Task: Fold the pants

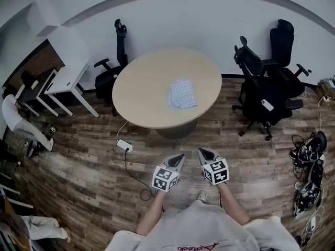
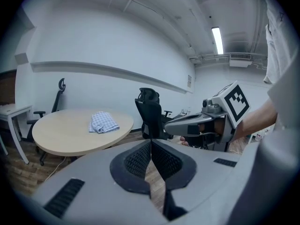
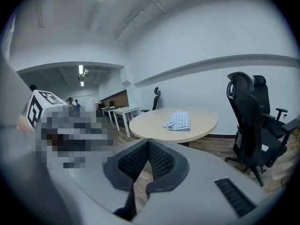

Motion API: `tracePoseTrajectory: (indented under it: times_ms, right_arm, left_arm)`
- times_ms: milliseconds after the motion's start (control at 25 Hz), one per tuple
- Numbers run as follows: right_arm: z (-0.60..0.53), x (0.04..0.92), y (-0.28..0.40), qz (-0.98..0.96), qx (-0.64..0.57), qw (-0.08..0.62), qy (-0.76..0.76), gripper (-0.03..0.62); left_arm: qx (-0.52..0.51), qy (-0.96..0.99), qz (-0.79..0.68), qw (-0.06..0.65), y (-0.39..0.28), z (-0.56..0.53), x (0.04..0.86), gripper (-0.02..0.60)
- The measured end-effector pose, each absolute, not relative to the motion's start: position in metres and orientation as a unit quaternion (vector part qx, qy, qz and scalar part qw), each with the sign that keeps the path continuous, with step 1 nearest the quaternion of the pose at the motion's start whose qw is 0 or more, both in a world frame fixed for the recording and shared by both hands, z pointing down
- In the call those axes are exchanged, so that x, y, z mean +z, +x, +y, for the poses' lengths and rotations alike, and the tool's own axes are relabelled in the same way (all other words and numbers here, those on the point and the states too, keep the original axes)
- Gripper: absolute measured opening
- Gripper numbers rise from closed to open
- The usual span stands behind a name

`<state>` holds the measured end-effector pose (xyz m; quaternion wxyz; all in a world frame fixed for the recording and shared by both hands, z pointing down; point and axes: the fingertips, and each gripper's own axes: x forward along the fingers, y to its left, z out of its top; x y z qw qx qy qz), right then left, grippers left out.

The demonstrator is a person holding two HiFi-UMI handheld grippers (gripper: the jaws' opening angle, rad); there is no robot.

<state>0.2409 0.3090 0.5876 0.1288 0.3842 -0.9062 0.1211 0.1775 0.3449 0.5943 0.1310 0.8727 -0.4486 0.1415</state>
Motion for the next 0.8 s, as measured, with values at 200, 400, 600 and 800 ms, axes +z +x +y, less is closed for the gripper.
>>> tracePoseTrajectory:
  times_ms: [200, 400, 600, 800]
  right_arm:
    - [0.314, 0.583, 0.239, -0.906, 0.113, 0.130, 0.388, 0.029]
    - [0.320, 0.586, 0.238, -0.905, 0.108, 0.139, 0.388, 0.029]
    - [0.321, 0.586, 0.239, -0.904, 0.107, 0.145, 0.388, 0.029]
    - [0.320, 0.590, 0.242, -0.904, 0.108, 0.151, 0.385, 0.029]
  left_arm:
    - [0.135, 0.873, -0.451, 0.126, 0.170, 0.348, 0.589, 0.035]
    - [0.127, 0.875, -0.448, 0.132, 0.168, 0.353, 0.589, 0.035]
    - [0.126, 0.876, -0.447, 0.133, 0.168, 0.353, 0.586, 0.035]
    - [0.128, 0.877, -0.445, 0.130, 0.175, 0.352, 0.586, 0.035]
